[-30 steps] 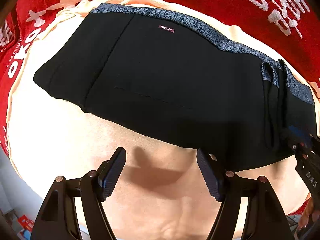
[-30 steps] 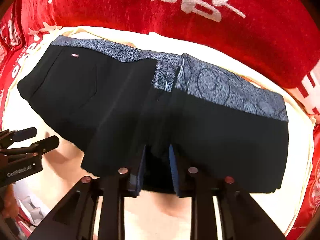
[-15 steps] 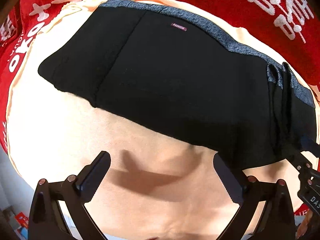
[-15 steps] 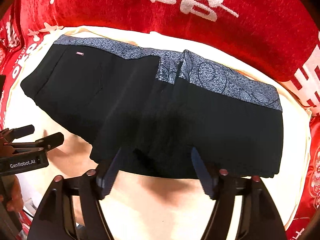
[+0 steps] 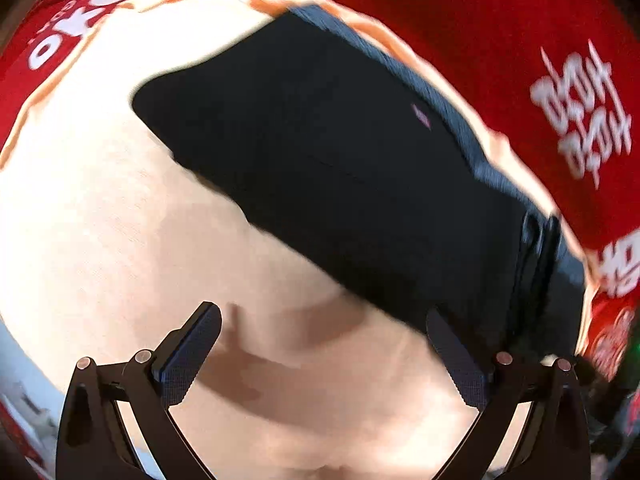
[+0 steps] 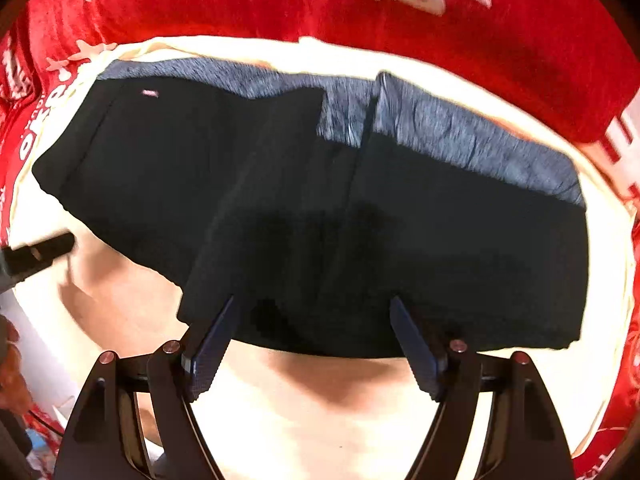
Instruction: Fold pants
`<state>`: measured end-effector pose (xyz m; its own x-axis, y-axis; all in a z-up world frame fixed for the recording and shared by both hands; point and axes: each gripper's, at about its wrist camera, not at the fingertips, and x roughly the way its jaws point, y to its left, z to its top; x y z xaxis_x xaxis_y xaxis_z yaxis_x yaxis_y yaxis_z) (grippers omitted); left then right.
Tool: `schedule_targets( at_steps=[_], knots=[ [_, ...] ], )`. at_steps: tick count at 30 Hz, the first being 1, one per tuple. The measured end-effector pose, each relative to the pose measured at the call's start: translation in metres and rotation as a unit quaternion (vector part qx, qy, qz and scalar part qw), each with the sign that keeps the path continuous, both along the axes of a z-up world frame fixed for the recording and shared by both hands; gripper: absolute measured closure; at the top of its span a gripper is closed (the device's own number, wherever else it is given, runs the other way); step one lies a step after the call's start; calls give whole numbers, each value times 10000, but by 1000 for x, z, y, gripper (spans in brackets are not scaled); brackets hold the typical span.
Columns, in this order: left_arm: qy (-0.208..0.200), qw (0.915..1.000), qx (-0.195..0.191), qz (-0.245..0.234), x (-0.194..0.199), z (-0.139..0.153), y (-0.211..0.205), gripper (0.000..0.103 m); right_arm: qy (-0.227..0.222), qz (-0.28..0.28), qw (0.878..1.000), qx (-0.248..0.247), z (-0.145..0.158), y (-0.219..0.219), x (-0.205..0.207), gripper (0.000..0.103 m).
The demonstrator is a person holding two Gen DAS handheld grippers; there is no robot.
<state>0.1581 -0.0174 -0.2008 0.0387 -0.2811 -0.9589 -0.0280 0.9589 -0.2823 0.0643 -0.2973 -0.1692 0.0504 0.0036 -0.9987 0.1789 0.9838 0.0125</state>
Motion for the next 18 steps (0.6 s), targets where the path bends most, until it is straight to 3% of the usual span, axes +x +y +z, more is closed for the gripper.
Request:
schedule_targets(
  at_steps=[7,12,18],
  knots=[
    [-257,9969,-450,585,28,-5,26,0,3,214,9997,-142,-7,8,0,19],
    [-443,9880,-872,1196,40,-1,42,0,9,218,9996,-161,-10,11,1,16],
    [-376,9764,-1640,1354,43,-17,45,0,-8,364,9990,-263,-18,24,2,13]
  ],
)
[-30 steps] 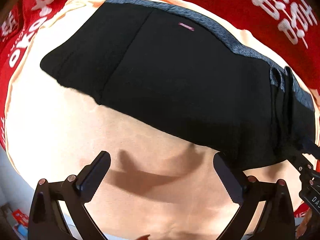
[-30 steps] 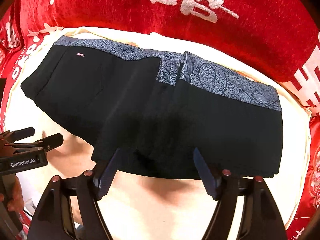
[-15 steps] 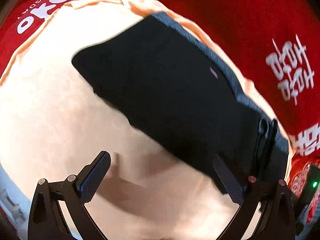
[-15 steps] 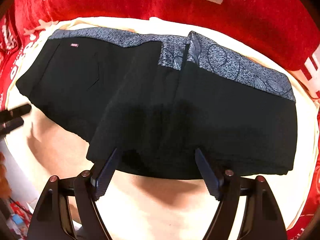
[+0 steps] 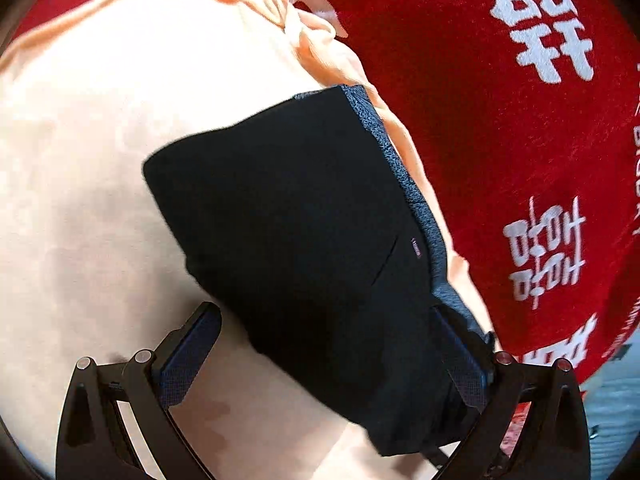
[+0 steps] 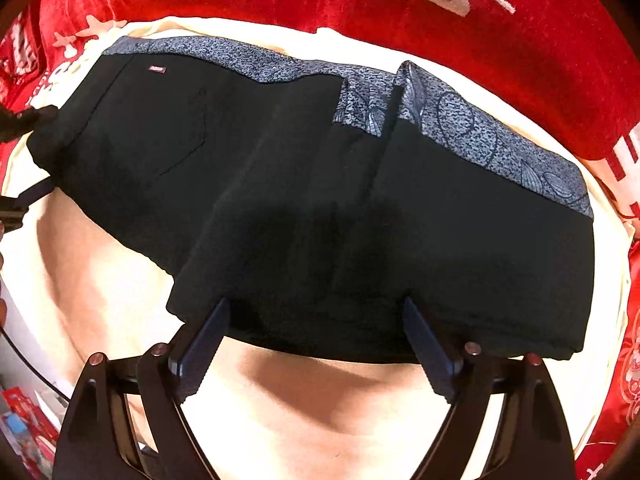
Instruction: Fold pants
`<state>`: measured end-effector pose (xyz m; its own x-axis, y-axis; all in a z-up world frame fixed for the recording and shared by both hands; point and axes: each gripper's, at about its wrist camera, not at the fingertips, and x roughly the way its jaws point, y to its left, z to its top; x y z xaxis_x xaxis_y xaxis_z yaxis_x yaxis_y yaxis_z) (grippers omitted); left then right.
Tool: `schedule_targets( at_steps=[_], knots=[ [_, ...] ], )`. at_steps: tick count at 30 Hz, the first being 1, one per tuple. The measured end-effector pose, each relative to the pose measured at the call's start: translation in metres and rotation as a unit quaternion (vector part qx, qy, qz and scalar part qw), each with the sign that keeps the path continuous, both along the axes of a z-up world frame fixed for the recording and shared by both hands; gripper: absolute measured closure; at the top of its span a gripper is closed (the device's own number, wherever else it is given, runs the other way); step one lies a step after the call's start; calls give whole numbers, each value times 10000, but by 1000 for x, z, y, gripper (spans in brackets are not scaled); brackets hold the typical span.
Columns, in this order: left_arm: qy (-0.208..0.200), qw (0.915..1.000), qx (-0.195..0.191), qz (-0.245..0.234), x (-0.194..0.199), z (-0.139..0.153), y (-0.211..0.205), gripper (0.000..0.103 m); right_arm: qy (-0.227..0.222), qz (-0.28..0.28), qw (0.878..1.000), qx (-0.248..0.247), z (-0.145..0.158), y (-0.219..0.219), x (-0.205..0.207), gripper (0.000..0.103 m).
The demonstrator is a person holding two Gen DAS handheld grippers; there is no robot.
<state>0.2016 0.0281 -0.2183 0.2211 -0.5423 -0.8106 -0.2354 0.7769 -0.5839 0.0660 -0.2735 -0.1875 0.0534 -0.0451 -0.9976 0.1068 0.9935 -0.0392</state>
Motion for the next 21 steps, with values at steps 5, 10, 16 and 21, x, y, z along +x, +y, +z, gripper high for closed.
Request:
schedule_targets(
  at_steps=[5,10,16,21],
  knots=[
    [-69,9997,-134,190,4,-4,8,0,-10,19,10000,-27,-4,5,1,11],
    [-251,9990,-294,241,11,6,4,0,-17,30,10000,-34,-1,14,1,11],
    [-556,9980,200,-201,18,14,-21,0,-6,5,10000,19,1,7,0,11],
    [-47,9992,393,-45,27,-5,-22,1,-90,90,9999,-68,24,6,6,11]
  ],
)
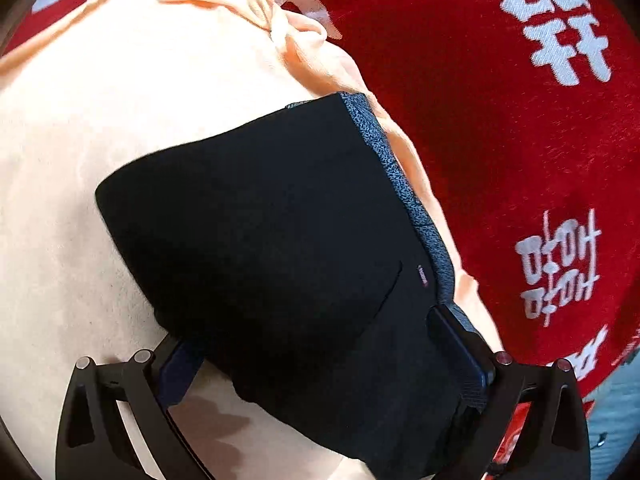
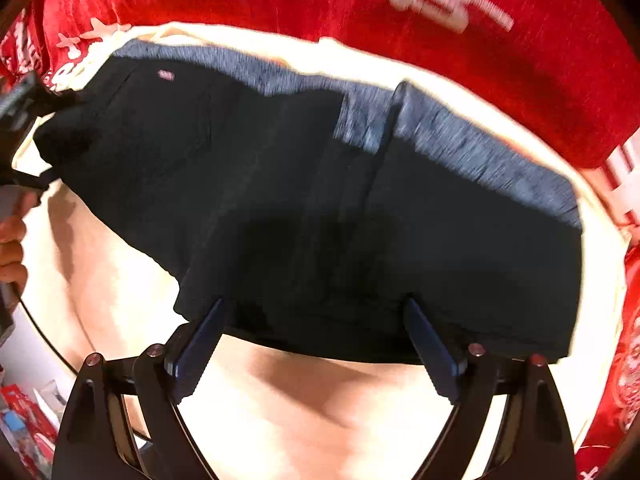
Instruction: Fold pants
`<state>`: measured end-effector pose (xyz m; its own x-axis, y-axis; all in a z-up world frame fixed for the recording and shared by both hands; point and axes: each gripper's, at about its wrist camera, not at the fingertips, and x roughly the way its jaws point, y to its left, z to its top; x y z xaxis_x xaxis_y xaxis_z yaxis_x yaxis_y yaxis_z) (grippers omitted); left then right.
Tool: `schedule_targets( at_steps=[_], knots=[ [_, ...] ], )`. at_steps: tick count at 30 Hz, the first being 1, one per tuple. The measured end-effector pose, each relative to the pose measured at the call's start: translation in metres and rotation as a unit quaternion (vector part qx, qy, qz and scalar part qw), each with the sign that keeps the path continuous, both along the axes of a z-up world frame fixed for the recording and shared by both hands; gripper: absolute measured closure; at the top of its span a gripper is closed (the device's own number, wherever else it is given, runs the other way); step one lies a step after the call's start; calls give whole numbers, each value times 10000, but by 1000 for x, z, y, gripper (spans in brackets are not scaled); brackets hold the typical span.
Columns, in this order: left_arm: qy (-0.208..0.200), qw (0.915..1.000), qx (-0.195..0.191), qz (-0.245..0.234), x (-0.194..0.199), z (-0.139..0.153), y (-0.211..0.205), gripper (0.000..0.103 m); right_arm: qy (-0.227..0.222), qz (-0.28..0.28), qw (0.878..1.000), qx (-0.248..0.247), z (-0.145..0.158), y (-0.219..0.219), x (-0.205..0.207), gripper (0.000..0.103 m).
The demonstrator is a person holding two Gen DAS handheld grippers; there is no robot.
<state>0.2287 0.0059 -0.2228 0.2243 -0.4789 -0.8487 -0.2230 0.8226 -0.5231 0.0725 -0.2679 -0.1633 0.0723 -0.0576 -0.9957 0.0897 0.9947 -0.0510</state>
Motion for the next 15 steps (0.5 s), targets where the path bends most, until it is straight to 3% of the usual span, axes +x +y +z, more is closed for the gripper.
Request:
schedule_targets(
  at_steps=[2,3,4,5,8,9,12,15],
  knots=[
    [65,9986,482,-222,4,3,-13,11,-211,25,9997,74,22,-2,9,11],
    [64,9971,704,-292,5,5,-17,21,-272,25,9995,142,30,-3,15,11],
    [40,9945,993,-342,5,7,-21,39,-317,45,9991,265,40,-3,26,11],
    [16,9908,1282,-430,4,9,-25,48,-319,69,9989,349,44,-4,33,11],
    [-326,9780,1867,-875,-2,19,-39,60,-295,154,9953,907,62,2,77,11],
    [-496,9695,2138,-1089,-5,23,-48,63,-276,195,9935,1087,65,5,91,11],
    [-1156,9184,3261,-1917,-24,33,-88,63,-50,412,9848,1686,69,23,141,11],
    [-1496,8856,3768,-2266,-37,33,-107,63,553,726,9701,2247,61,57,189,11]
  ],
)
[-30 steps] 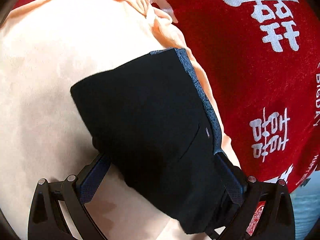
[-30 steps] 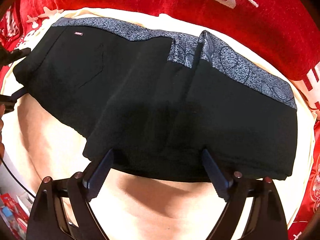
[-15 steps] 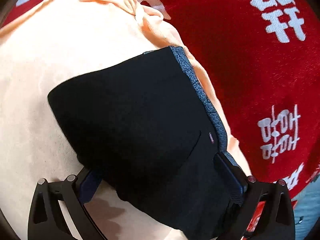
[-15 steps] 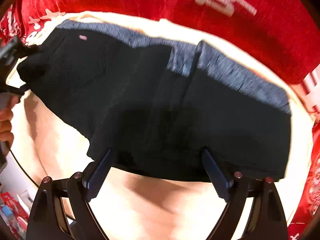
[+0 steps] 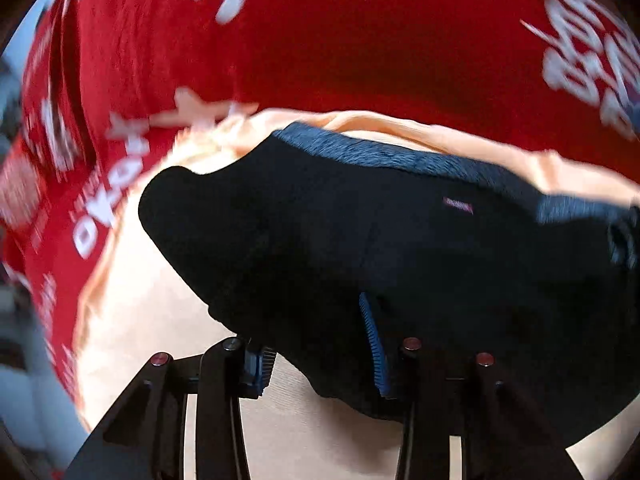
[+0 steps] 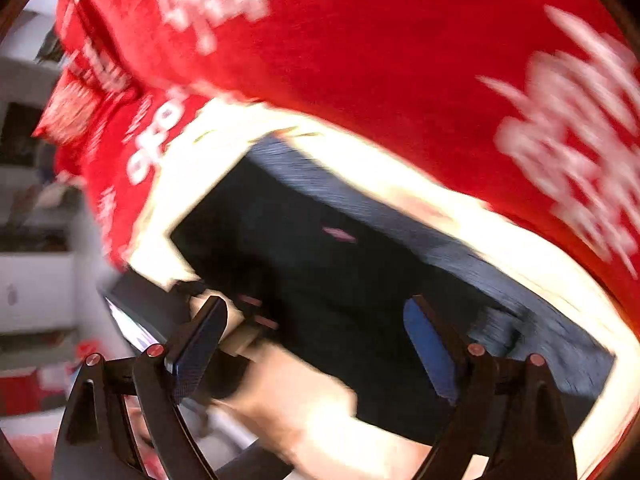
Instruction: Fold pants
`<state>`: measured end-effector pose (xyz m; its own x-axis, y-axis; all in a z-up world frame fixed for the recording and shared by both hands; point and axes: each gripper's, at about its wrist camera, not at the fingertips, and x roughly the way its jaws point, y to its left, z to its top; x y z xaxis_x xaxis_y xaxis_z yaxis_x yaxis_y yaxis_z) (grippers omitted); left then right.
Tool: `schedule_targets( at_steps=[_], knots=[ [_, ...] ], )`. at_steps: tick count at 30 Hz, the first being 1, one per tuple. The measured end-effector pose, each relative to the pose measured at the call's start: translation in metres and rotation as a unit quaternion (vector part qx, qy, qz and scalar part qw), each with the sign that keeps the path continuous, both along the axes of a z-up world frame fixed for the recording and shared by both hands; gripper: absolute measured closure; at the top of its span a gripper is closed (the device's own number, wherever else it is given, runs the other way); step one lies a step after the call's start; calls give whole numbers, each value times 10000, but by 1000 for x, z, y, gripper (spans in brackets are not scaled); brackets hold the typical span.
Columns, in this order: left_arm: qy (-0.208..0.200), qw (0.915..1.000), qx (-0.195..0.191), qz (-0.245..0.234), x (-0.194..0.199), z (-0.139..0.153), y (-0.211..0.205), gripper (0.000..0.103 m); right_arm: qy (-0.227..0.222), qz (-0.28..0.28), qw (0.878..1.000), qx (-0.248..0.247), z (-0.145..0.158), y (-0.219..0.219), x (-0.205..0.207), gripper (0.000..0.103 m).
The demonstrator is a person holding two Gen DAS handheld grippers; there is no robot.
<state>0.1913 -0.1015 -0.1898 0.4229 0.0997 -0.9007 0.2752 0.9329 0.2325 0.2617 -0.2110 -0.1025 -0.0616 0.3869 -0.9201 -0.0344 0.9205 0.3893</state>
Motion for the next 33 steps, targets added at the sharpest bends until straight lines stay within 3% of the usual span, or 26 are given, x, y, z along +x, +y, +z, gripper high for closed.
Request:
schedule_targets(
  at_steps=[8,13,14,15,16,18,21,25,33],
  knots=[
    [-310,9969,526,-501,-15,0,-12,63,814,1127,9898,315,-35,120,56,11],
    [-386,9959,579,-587,-18,7,-13,63,1146,1849,9756,-290,-68,169,58,12],
    [-401,9956,589,-609,-19,8,-14,63,1282,1940,9715,-456,-78,172,55,17],
    [-415,9953,599,-632,-18,10,-14,63,1363,1955,9699,-499,-82,172,53,55],
    [-381,9954,589,-659,-19,11,-15,63,1467,1955,9683,-507,-86,170,51,81],
    [-391,9949,578,-731,-23,15,-18,63,1388,1877,9711,-507,-83,159,48,84],
    [-593,9919,608,-947,-33,29,-29,63,977,1716,9801,-214,-60,136,39,85],
    [-788,9891,359,-1187,-46,64,-50,63,571,1178,9906,386,-23,86,20,85],
    [-1106,9744,-107,-1956,-91,128,-120,63,-211,211,9919,1231,56,-40,-29,84]
  ],
)
